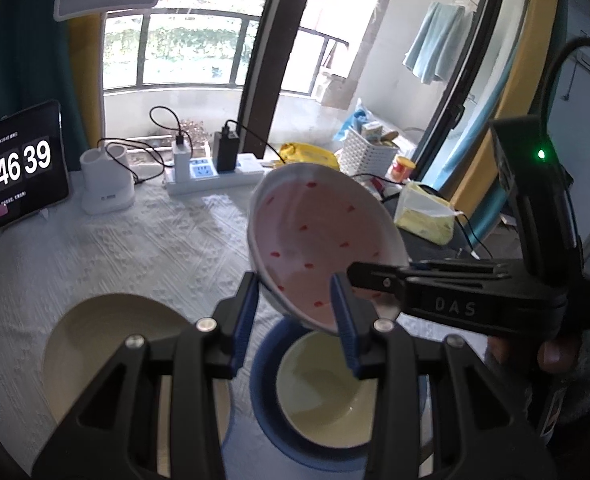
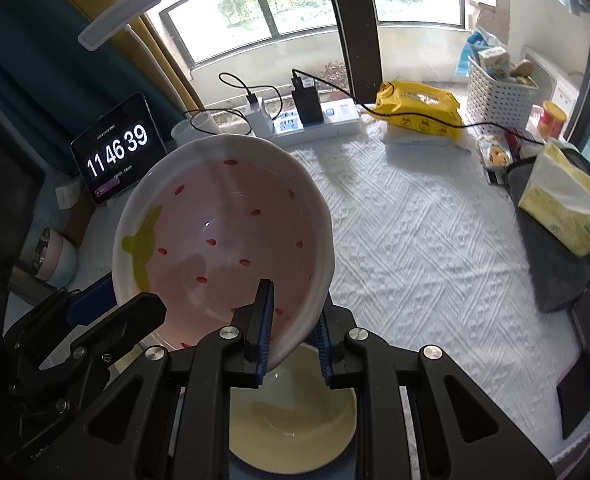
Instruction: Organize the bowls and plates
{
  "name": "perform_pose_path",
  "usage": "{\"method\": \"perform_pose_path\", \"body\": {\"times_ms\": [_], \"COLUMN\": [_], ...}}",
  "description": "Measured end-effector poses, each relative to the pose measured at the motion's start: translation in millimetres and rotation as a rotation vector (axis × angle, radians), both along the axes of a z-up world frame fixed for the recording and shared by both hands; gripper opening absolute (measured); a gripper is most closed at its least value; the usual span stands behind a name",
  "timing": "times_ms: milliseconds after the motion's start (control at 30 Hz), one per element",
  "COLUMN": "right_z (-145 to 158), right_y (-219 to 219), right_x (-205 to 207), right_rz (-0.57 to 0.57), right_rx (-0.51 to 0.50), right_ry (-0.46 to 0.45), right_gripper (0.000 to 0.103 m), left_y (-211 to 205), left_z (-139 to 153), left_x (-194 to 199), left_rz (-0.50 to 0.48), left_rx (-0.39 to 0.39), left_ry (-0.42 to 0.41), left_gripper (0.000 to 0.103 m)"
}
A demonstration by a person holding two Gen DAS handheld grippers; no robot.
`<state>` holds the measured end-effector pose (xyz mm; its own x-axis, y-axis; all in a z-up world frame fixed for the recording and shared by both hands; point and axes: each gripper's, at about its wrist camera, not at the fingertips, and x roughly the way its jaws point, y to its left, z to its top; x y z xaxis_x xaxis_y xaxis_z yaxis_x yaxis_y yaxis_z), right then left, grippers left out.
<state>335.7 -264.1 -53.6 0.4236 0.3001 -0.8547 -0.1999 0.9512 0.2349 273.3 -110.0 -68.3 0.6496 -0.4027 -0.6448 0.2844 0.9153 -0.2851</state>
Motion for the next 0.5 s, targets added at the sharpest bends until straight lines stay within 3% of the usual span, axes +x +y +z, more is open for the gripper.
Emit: {"method": "perform_pose_path", "body": {"times_ms": [500], "right_z": [-11], "right_y": [-12], "right_x": [-42], "right_rz": [-0.034], "right_rx": [0.001], "right_ry": [0.028], "right_gripper": [0.021], "left_y": [-10], "left_z": [-5], "left_x": [-35], "left_rz": [-0.062], "left_rx": [0.001], "left_ry": [0.014], "left_gripper": [0.038]}}
